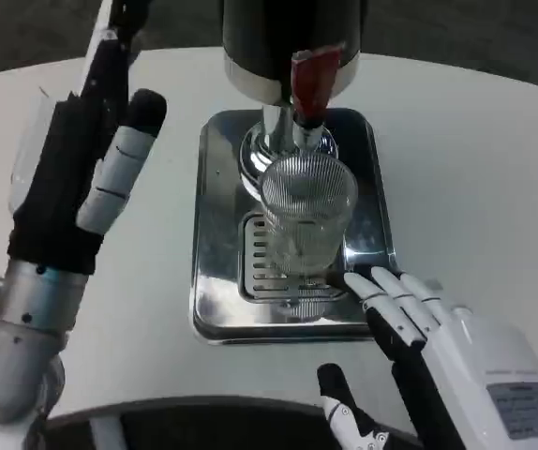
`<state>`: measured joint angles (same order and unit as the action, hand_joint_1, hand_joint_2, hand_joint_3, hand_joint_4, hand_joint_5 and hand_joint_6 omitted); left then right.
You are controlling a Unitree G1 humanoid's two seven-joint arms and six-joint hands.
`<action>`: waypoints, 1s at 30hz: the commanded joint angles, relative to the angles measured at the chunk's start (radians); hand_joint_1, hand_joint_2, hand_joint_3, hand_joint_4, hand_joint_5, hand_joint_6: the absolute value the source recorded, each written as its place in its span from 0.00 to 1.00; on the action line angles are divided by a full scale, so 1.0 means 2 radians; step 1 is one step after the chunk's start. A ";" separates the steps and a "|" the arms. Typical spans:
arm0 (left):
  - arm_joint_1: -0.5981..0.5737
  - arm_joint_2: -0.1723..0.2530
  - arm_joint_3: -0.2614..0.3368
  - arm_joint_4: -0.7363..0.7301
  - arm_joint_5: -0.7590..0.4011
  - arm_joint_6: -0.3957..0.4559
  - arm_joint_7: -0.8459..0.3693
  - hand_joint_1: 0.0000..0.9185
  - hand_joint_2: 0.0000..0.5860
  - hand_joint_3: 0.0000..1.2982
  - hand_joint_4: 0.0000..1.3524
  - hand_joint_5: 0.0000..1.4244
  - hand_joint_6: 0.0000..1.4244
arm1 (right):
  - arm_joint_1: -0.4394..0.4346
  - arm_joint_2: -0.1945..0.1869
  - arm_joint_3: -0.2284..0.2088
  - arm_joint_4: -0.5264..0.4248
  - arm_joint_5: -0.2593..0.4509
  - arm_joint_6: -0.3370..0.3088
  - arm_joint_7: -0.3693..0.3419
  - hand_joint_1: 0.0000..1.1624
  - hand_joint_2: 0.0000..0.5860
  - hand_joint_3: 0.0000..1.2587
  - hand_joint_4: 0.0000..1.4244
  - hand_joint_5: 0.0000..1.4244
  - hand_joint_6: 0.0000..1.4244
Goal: Grasp the cup under the faucet to collect the drink, then remove the cup.
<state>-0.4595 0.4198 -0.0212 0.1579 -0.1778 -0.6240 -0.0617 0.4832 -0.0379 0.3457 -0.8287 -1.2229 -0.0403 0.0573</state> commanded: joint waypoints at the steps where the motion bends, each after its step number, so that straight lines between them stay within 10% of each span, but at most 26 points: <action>1: -0.029 0.008 0.019 -0.048 -0.094 0.053 -0.094 0.00 0.29 0.00 0.00 0.00 0.00 | 0.008 0.013 0.009 -0.002 -0.011 0.006 -0.010 0.35 0.85 0.14 0.08 0.09 0.10; 10: -0.095 0.007 0.038 -0.061 -0.186 0.180 -0.227 0.00 0.28 0.00 0.00 0.00 0.00 | 0.024 0.018 0.011 -0.012 -0.019 0.008 -0.022 0.35 0.85 0.14 0.08 0.09 0.10; 30: -0.152 0.005 0.027 -0.013 -0.083 0.202 -0.314 0.00 0.22 0.00 0.00 0.08 0.05 | 0.050 0.021 0.007 -0.023 -0.018 0.008 -0.034 0.35 0.85 0.14 0.09 0.10 0.10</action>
<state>-0.7504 0.4217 0.0316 0.1146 -0.3719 -0.2143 -0.6687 0.5488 -0.0255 0.3278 -0.8592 -1.2676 -0.0310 0.0040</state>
